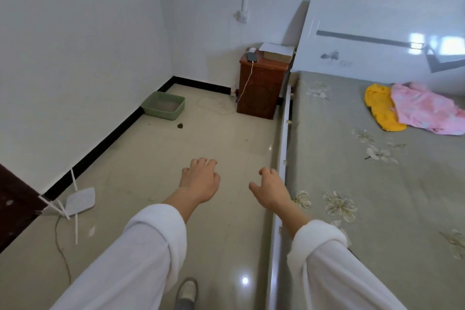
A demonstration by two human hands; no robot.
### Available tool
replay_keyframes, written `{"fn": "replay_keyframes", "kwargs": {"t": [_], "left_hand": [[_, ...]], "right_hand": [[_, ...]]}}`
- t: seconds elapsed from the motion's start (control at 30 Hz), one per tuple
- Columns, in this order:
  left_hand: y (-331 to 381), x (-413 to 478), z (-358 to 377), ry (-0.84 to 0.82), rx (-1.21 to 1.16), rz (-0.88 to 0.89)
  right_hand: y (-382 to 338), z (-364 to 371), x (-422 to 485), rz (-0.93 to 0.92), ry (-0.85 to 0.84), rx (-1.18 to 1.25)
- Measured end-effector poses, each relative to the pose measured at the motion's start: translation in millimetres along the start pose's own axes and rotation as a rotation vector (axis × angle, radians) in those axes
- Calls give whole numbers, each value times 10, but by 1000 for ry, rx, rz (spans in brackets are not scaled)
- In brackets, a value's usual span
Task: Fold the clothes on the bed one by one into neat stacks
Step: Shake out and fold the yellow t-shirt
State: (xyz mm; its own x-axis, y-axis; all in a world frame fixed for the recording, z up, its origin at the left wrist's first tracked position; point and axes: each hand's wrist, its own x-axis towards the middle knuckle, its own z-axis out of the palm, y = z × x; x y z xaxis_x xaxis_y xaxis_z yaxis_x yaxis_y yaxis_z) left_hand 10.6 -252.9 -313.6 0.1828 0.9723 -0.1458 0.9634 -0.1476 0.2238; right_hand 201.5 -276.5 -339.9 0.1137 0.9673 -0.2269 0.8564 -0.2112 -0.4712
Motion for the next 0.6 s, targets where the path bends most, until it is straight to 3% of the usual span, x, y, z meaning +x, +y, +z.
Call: {"fn": "replay_keyframes", "kwargs": {"t": [0.3,0.6], "left_hand": [[97,2064,-314,-36,-20,251],[1127,3839,-302,-109,-37,615]], "right_hand": [[-147,-556,1495,223,132,-131],[461,-1224,2656,406,240,-322]]}}
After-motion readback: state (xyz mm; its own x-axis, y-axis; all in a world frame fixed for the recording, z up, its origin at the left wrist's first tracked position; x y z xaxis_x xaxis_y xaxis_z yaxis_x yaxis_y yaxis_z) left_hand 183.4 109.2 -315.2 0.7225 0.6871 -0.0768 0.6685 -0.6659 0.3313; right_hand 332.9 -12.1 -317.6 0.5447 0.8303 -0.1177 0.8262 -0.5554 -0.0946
